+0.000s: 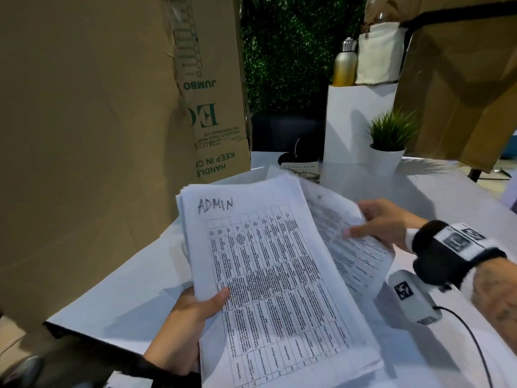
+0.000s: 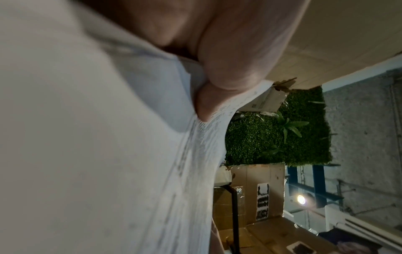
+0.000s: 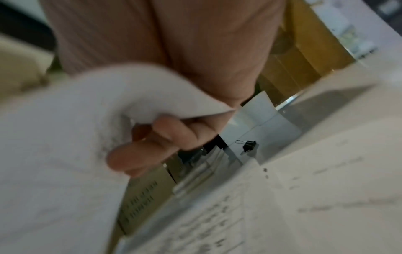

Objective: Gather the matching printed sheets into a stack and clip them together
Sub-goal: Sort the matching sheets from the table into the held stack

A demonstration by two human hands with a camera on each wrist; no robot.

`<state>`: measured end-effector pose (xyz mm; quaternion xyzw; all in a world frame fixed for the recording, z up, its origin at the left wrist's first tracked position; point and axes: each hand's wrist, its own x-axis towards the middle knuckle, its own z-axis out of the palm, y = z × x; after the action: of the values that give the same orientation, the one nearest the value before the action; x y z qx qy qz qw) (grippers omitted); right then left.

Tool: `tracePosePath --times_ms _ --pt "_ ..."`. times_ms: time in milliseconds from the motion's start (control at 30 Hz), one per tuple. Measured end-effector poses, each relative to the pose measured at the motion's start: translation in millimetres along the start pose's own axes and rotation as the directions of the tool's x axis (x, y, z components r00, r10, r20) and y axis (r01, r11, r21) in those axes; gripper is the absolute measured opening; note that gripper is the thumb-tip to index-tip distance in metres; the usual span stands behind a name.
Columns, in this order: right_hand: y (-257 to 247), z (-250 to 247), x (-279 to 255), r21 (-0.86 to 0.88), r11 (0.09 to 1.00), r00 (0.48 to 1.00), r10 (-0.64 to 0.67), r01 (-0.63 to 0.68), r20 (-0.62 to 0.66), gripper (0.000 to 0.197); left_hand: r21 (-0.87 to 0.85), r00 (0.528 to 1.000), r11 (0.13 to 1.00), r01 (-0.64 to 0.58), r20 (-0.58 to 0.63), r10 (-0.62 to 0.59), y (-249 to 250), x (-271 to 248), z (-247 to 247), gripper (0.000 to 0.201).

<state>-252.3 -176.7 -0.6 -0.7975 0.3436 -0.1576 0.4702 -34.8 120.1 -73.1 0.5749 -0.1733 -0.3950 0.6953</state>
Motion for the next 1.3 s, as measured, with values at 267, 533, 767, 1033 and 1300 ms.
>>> tracePosePath --times_ms 267,533,767,1033,1300 --pt "3.0 21.2 -59.5 0.684 0.704 0.977 -0.063 0.189 -0.206 0.051 -0.301 1.0 0.954 -0.017 -0.02 0.011 24.1 8.8 8.9 0.056" --pt "-7.9 48.2 -89.5 0.602 0.785 0.987 -0.155 0.144 -0.035 0.063 -0.298 0.997 0.954 0.002 0.075 0.021 30.0 3.9 34.4 0.045" --pt "9.9 6.3 -62.5 -0.029 0.999 0.993 0.028 -0.031 -0.114 0.019 -0.127 0.995 0.987 -0.098 -0.035 0.094 32.9 10.3 12.3 0.053" --pt "23.4 -1.6 -10.3 -0.605 0.747 0.954 0.291 -0.274 -0.073 0.088 0.041 0.998 0.999 -0.014 -0.055 0.016 22.5 15.5 6.5 0.029" --pt "21.8 15.0 15.5 -0.567 0.717 0.913 0.341 -0.406 -0.223 0.095 0.13 0.999 0.991 0.033 -0.036 -0.028 15.0 16.1 11.6 0.026"
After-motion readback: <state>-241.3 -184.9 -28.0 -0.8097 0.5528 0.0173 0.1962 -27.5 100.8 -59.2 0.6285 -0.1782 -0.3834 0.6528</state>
